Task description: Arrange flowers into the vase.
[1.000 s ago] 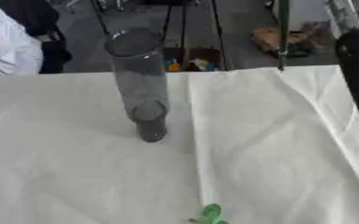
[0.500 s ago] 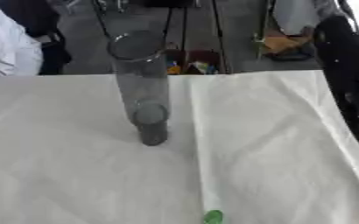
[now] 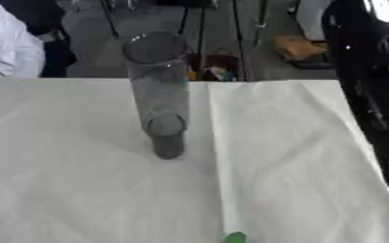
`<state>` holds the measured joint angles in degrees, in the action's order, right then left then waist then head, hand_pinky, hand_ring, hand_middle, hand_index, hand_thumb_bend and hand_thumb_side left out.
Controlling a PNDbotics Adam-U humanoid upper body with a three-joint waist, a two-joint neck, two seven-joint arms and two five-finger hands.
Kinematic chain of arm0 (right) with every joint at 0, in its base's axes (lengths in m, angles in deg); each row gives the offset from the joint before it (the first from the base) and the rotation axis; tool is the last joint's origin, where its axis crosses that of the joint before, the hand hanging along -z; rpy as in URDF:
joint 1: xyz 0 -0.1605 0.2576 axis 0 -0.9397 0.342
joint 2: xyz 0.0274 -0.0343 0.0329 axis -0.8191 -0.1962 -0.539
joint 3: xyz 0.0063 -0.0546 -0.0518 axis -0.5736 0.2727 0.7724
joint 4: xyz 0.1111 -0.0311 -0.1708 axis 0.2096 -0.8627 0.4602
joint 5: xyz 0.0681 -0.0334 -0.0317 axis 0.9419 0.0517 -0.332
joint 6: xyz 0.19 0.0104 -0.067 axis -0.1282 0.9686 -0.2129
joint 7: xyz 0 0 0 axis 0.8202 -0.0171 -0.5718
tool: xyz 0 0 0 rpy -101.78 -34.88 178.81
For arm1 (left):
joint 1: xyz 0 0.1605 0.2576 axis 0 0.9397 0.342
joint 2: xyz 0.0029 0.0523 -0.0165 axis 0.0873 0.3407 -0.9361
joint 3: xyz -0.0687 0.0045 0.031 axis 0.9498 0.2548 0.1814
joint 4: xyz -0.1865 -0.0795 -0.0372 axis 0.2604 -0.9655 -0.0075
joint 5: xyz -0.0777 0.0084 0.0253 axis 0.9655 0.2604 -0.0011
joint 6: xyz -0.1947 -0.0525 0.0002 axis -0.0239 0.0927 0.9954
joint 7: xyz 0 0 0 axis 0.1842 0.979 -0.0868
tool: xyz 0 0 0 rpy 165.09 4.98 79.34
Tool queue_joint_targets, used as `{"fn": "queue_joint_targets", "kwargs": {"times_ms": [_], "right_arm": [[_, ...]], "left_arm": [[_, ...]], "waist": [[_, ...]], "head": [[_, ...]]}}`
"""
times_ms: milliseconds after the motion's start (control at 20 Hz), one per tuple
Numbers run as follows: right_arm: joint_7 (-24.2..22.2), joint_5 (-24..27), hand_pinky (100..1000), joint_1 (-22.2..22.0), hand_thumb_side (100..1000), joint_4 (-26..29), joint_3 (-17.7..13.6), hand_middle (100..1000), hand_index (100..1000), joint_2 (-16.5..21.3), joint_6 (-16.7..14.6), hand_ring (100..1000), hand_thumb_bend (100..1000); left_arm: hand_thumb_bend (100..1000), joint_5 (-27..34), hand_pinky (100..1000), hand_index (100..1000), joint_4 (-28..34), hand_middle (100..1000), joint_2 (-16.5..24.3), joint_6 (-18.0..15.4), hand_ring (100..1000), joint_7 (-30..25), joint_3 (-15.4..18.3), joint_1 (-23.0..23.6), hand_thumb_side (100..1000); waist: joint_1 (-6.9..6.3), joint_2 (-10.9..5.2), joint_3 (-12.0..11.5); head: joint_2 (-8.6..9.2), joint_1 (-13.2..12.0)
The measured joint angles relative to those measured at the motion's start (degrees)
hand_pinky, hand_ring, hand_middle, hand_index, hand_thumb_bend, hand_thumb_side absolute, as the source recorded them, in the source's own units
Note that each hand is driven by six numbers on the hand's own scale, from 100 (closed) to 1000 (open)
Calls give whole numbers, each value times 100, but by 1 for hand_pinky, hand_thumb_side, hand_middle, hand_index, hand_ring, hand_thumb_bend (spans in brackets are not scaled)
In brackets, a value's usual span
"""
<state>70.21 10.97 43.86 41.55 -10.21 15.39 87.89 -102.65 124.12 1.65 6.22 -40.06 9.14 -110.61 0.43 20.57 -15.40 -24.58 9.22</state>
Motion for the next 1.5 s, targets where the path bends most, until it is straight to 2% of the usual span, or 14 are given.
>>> {"fn": "queue_joint_targets", "kwargs": {"times_ms": [550,950,1500], "right_arm": [[117,401,100,244,115,2,-75,100,122,-160,-264,146,100],[247,497,100,398,118,-13,-78,100,124,-196,-292,147,100],[405,622,100,499,117,-39,-73,100,125,-199,-216,148,100]], "left_arm": [[206,51,490,806,0,730,0,-40,760,-73,-67,-122,965],[207,65,492,807,0,730,1,-59,761,-108,-72,-152,965],[207,75,490,807,0,731,4,-67,762,-144,-103,-155,964]], "waist": [[127,131,-347],[230,130,-423],[257,129,-417]], "head": [[251,223],[308,247],[353,247]]}}
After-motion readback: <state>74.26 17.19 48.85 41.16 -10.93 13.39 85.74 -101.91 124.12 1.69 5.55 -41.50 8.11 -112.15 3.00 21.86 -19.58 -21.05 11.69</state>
